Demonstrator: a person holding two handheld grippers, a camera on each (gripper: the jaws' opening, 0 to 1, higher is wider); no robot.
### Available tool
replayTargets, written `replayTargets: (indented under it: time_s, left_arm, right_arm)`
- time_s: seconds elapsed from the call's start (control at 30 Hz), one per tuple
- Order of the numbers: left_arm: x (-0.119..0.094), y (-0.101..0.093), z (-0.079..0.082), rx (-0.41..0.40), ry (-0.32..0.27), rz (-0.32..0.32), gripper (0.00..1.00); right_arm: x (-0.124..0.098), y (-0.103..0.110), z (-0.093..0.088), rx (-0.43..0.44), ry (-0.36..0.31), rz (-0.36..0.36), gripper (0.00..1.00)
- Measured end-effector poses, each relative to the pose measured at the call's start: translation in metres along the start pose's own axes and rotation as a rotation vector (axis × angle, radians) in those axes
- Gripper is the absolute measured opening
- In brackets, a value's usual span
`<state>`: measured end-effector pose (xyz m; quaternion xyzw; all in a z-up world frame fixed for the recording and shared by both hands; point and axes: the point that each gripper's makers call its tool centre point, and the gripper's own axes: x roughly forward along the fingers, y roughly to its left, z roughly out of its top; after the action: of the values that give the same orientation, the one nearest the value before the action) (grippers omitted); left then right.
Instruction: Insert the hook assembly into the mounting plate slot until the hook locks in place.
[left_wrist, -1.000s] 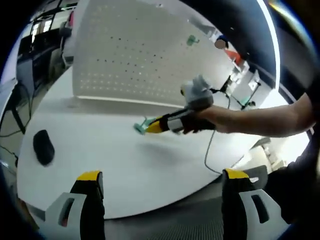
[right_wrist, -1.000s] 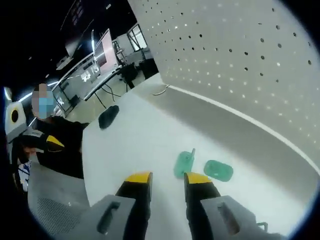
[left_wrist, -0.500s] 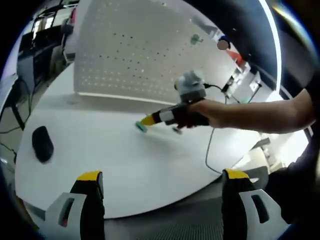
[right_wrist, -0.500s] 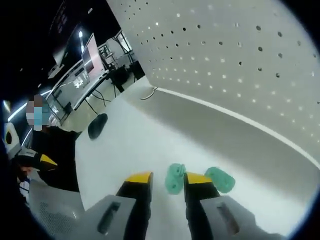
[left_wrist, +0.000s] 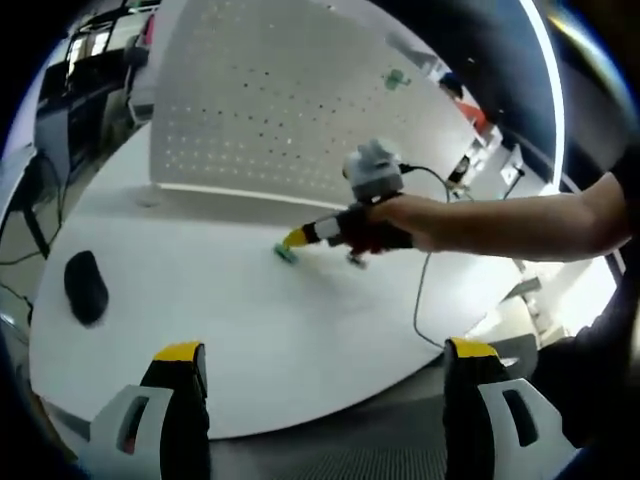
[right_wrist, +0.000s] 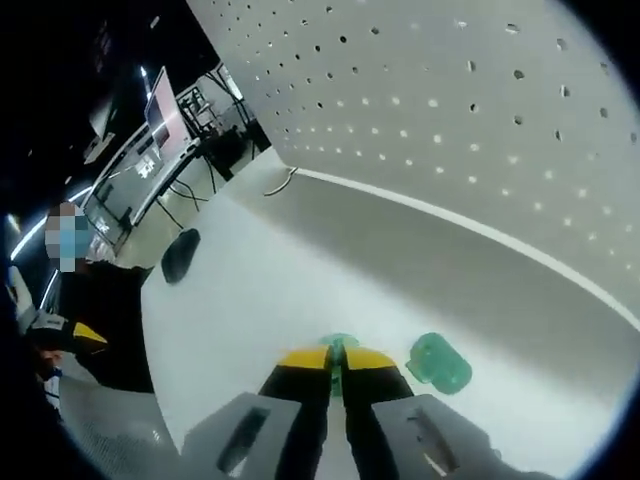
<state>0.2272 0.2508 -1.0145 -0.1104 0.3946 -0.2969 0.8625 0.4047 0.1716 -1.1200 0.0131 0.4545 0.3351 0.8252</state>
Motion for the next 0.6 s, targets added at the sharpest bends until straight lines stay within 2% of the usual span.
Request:
replayTargets:
  time_s: [0.27,0.6]
  left_arm:
    - [-0.001,0.001,0.001,0.005,-0.002,0.004,1.00]
    - [-0.005,-0.004,0.011,0.027,-0.021,0.004,1.00]
  right_arm:
    - [-0.005,0.004,-0.002,0.028,-0.019,0.008,0.00]
    - [-0.021,0.011,0.005,0.040,-0.088,0.006,0.00]
